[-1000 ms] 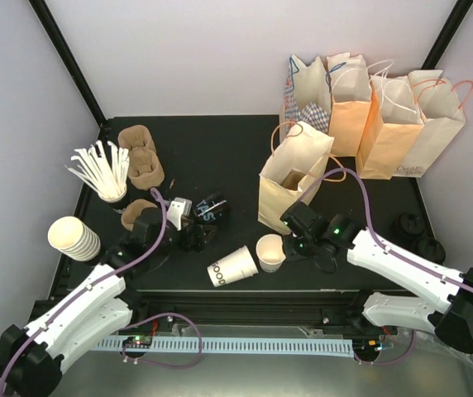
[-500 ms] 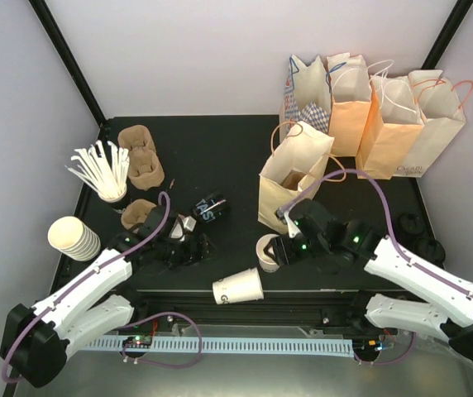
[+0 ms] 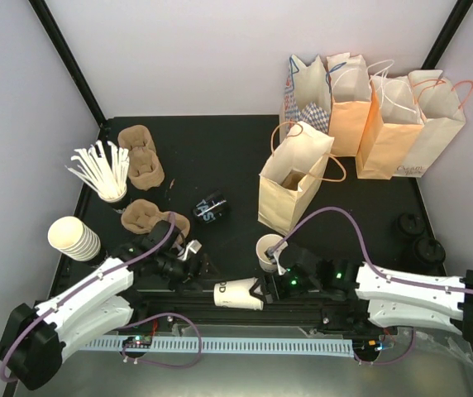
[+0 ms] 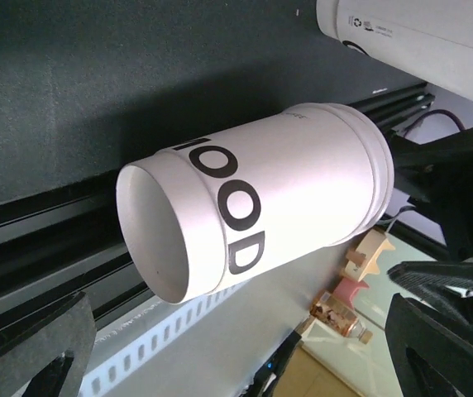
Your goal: Pack the takeout coffee
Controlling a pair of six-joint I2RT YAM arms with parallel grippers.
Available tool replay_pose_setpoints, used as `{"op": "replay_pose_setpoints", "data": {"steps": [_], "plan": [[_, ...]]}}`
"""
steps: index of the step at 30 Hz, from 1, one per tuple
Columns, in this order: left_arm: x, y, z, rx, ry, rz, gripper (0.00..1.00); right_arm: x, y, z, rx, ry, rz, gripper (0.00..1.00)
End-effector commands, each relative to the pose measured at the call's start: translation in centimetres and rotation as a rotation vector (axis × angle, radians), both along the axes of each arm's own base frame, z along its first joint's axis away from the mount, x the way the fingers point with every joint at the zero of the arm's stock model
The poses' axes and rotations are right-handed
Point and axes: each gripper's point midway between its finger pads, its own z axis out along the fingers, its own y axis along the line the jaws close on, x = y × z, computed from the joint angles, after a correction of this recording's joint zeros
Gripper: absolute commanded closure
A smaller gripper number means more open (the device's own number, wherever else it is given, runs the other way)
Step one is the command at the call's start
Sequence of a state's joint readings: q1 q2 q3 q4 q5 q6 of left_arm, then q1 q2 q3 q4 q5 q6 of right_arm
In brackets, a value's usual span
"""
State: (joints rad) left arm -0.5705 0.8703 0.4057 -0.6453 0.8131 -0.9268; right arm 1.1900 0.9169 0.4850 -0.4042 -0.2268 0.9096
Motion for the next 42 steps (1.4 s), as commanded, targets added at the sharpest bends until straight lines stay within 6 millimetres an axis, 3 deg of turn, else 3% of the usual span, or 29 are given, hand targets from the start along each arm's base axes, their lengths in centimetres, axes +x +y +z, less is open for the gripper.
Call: {"op": "replay_pose_setpoints", "data": {"steps": [1,9,15,18,21,28,30,34,37,42], "plan": [[-0.4,-0.7,0.6,-0.075,0.036,0.021,0.02,0.3,3.3,1.3,0.127,0.038,-0.063,0.24],[0.2,-2.0,-0.2,-0.144,0.056,0.043,0.1,1.0,4.8,0.7,0.145,0.064,-0.111,0.42],[0.5,-2.8,-0.8,-0.156,0.063,0.012,0.18,0.8,6.0,1.7,0.175,0.077,-0.093,0.68],[0.7,-3.2,-0.3,-0.173,0.058,0.008,0.21,1.1,6.5,3.1,0.175,0.044,-0.076,0.84],[1.3,-3.1,0.5,-0.154,0.017,0.008,0.19,1.6,7.3,5.9,0.184,-0.013,-0.052,0.92],[4.8,-1.2,3.6,-0.031,-0.159,0.071,0.01,2.7,8.6,9.9,0.119,-0.135,0.008,0.99],[6.3,-0.1,4.5,0.001,-0.202,0.104,0.01,3.2,9.1,10.4,0.08,-0.174,0.025,0.99],[10.2,4.2,6.9,0.176,-0.332,0.18,0.01,4.4,10.0,10.7,-0.071,-0.278,0.099,0.99],[13.2,8.4,9.2,0.371,-0.416,0.265,0.01,5.1,11.1,11.6,-0.162,-0.381,0.157,0.99],[16.8,15.6,12.2,0.672,-0.454,0.419,0.01,6.0,13.2,11.4,-0.28,-0.526,0.248,0.98]]}}
